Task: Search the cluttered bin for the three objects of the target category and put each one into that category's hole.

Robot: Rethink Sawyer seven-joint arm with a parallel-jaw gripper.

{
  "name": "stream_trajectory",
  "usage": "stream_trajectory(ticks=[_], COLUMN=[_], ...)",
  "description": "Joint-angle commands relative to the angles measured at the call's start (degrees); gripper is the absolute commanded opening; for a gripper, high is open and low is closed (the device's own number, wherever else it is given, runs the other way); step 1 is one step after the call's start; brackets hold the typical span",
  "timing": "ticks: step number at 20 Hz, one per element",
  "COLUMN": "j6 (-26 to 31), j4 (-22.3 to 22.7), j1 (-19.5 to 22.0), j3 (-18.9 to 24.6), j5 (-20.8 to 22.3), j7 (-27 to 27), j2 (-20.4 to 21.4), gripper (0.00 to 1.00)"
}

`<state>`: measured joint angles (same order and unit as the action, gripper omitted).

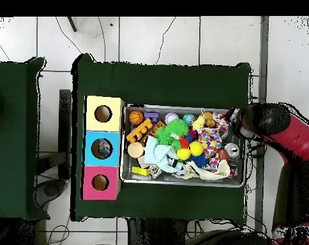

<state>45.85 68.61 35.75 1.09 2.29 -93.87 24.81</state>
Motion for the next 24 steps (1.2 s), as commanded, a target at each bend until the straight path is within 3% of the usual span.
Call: stream_trajectory(ticks=[1, 6, 11, 14, 17, 24], j6=[1.8, 3.6, 5.5, 8.7, 9.9, 16.7], j4=[-2.2, -2.7, -0.7, 0.4, 1.8, -2.1], j1=[2.4, 4.0, 5.2, 5.5, 6.7, 7.1], j3=[13.5, 16.8, 17.8, 16.8, 17.5, 13.8], j5=[6.3, 10.9, 12.5, 12.8, 13.6, 19.3], j7=[22.9, 27.7, 26.6, 24.6, 26.3, 28.0], j2=[-5.2, -6.4, -6.5, -6.0, -5.4, -8.0], gripper=[1.00, 1.00, 1.00, 1.00, 1.00, 1.00])
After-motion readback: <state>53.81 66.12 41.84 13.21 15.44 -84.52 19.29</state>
